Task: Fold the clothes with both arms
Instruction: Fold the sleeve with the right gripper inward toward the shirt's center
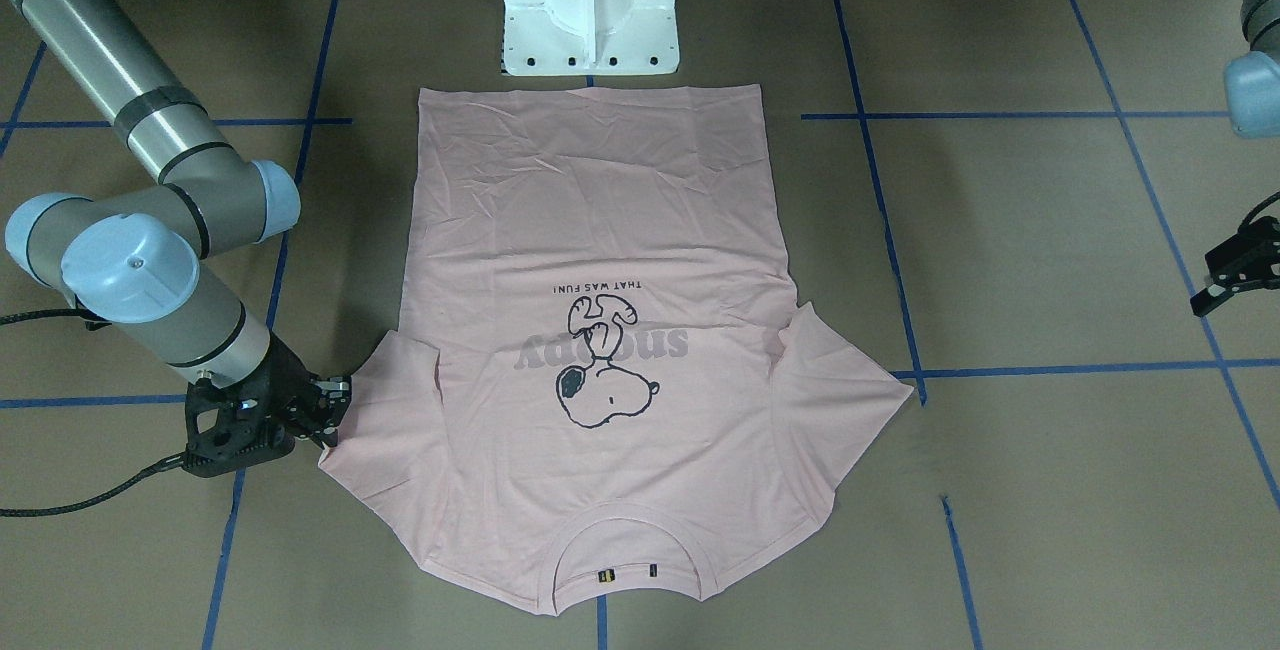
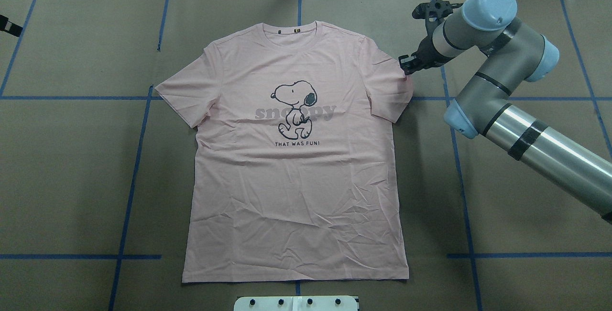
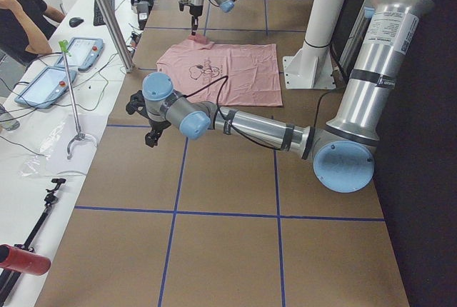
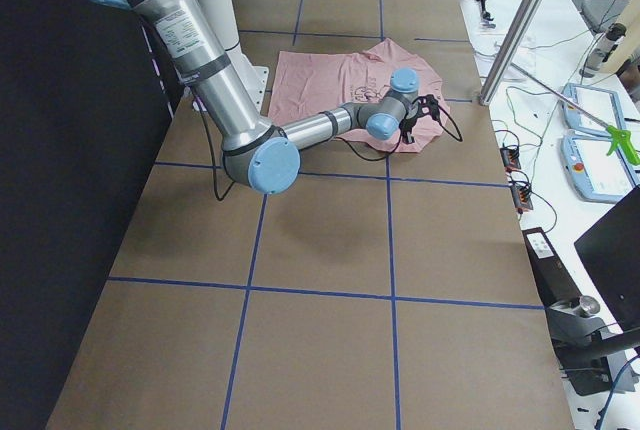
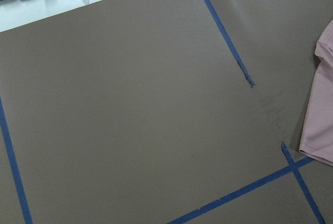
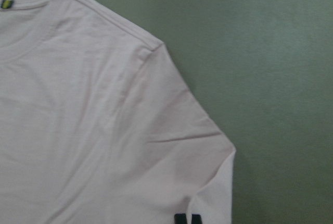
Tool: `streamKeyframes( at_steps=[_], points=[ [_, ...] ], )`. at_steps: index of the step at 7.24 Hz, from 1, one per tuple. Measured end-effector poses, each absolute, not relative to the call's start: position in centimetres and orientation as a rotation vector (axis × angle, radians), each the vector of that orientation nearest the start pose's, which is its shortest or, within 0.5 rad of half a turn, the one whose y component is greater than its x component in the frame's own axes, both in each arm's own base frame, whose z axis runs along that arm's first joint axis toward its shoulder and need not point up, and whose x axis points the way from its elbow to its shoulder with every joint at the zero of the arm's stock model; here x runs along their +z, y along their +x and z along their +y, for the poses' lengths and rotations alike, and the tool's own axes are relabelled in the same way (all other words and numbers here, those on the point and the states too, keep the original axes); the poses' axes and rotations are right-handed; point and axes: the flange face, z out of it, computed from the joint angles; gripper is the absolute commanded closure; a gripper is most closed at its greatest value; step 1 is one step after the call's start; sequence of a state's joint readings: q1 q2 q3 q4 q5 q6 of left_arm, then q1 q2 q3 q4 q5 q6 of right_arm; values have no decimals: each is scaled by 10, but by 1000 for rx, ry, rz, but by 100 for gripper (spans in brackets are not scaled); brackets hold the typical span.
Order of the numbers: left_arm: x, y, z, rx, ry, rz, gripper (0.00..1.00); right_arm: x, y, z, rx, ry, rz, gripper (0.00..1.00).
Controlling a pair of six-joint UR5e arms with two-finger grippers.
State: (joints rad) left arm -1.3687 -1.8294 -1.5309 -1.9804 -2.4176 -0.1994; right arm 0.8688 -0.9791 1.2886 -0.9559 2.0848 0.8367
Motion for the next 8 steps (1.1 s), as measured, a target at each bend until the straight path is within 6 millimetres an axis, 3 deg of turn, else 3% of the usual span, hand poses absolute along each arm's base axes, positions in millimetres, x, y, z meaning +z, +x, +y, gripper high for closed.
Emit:
streamKeyframes(
  at_steps=[2, 3, 5, 6, 8],
  points=[
    [484, 65, -610, 267, 413, 920, 0, 310, -455, -600, -104, 313, -1036, 100],
    [485, 65, -610, 266, 411, 920, 0, 287, -478, -600, -89, 331, -1037, 100],
    [485, 65, -611, 266, 411, 920, 0, 247, -517, -626, -46, 367, -1007, 100],
    [484, 65, -612, 266, 412, 921, 0, 238, -527, -637, -28, 376, -988, 1],
    [480, 66, -613, 266, 416, 922, 0, 236, -540, -640, -17, 393, -966, 0]
  ],
)
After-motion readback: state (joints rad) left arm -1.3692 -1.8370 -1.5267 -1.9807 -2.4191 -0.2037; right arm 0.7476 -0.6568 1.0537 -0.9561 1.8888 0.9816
